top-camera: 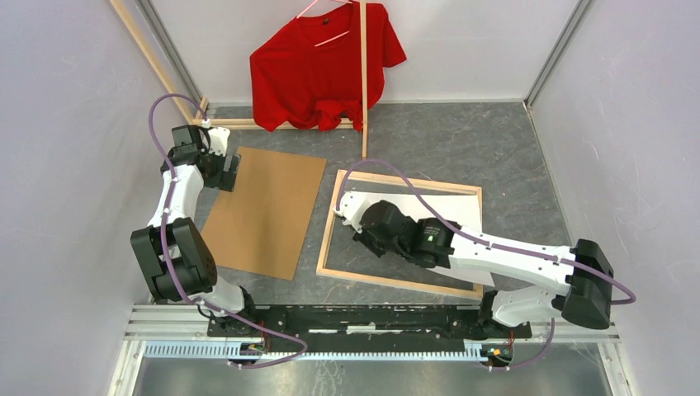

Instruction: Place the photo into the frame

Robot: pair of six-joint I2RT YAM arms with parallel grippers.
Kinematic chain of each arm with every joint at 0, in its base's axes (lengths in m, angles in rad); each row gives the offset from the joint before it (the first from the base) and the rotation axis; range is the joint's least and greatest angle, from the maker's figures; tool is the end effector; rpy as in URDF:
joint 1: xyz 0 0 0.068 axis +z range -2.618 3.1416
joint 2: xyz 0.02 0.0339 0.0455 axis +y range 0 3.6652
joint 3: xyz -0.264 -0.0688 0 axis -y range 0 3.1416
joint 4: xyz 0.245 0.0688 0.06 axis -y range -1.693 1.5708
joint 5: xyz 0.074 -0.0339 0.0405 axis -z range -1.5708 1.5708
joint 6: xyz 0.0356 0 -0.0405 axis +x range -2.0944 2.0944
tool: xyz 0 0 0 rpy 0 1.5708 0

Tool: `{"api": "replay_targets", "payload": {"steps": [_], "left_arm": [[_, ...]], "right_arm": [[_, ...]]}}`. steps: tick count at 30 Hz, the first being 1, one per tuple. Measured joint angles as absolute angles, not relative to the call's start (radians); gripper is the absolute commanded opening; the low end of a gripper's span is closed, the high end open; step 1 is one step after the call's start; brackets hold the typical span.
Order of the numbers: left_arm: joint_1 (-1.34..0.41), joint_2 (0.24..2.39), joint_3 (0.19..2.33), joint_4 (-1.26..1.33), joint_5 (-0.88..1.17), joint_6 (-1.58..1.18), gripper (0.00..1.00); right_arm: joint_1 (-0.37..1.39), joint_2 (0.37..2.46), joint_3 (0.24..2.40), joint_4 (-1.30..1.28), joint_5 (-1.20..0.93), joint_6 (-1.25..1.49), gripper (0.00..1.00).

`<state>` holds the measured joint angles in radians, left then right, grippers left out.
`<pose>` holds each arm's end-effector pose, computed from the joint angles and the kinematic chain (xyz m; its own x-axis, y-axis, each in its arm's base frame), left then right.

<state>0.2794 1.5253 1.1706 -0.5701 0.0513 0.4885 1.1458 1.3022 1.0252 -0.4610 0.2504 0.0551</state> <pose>0.3124 0.0877 0.2609 -0.7931 0.2601 -0.5508 0.1432 0.9585 0.2464 0.1244 0.2535 0.2858 -0.3214 -0.5808 -0.7479 -0.7905 0.5994 -0.1257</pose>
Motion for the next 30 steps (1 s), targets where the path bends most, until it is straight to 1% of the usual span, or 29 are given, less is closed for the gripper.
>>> {"api": "replay_targets", "payload": {"steps": [7,19,30], "left_arm": [[0.279,1.525,1.169,-0.570,0.055,0.488,1.00],[0.279,1.525,1.167,-0.570,0.054,0.489,1.00],[0.279,1.528,1.162,-0.570,0.054,0.489,1.00]], "right_arm": [[1.192,1.346,1.018,-0.382,0.316,0.104,0.00],[1.198,1.407,1.015,-0.306,0.406,0.071,0.00],[1.198,1.408,0.911,-0.167,0.457,0.001,0.00]]}}
